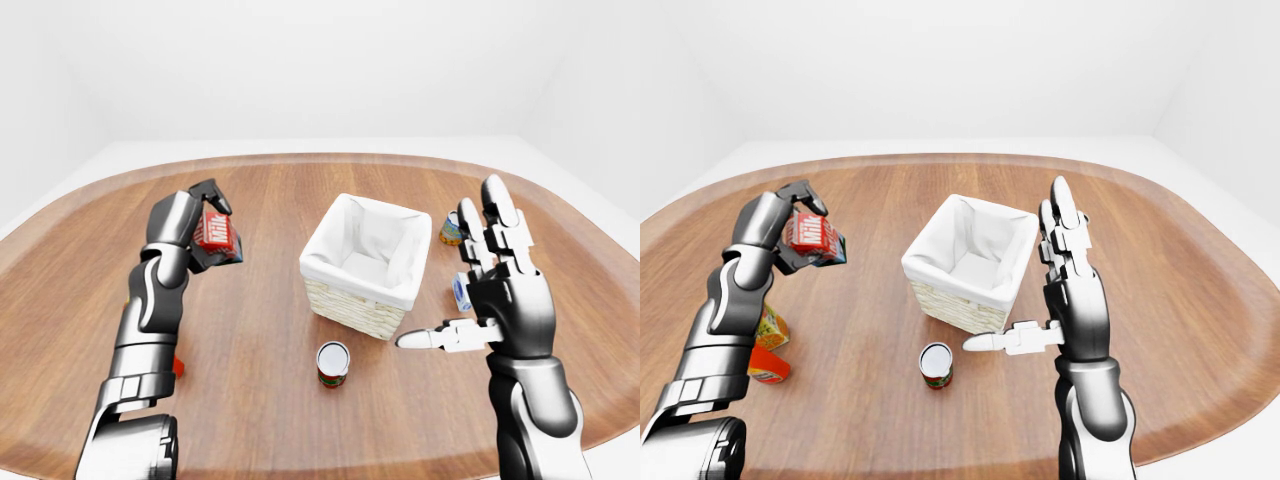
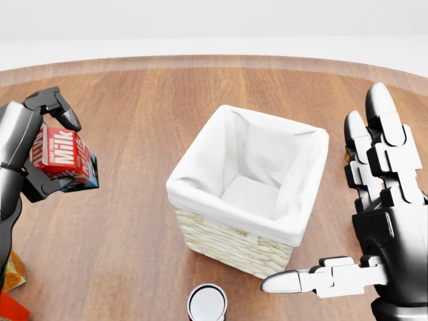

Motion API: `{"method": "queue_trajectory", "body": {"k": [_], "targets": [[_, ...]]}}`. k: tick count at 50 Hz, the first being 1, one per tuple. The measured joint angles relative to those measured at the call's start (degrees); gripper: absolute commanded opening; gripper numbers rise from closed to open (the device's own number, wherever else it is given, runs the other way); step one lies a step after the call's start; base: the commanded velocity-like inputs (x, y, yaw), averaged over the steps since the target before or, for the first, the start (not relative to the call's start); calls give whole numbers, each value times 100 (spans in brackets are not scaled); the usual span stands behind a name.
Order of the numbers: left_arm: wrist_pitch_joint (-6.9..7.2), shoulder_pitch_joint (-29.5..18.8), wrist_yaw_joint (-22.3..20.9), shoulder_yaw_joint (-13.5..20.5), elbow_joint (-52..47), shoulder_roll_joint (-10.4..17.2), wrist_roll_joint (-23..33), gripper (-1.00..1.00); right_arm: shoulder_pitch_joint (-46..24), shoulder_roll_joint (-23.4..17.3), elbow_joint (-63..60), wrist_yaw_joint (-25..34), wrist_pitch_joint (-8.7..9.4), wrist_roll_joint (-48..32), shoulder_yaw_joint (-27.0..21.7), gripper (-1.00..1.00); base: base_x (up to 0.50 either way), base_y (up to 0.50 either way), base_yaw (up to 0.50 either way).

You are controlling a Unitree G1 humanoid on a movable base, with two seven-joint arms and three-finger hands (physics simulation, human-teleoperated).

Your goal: Pick the milk and place it in the basket.

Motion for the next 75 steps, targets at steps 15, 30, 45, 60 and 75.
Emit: {"method": "queue_trajectory", "body": {"k": [15,30,45,60,75], "targets": [[210,-804,-298,-8,10,169,-162,-100,2,1,13,0,0,-9,5,100,0,0,0],[471,-1373,-484,-140,-56,64,-227,-100,1,0,26,4,0,-5,4,100,0,0,0],[594,-1723,-484,-346,99,-268,-293,-100,1,0,28,3,0,-7,9,100,0,0,0],[586,-1884,-411,-577,264,-682,-203,-100,10,1,23,4,0,-10,2,100,0,0,0],[571,-1894,-426,-692,244,-915,-83,-100,13,2,20,11,0,12,-5,100,0,0,0]]}}
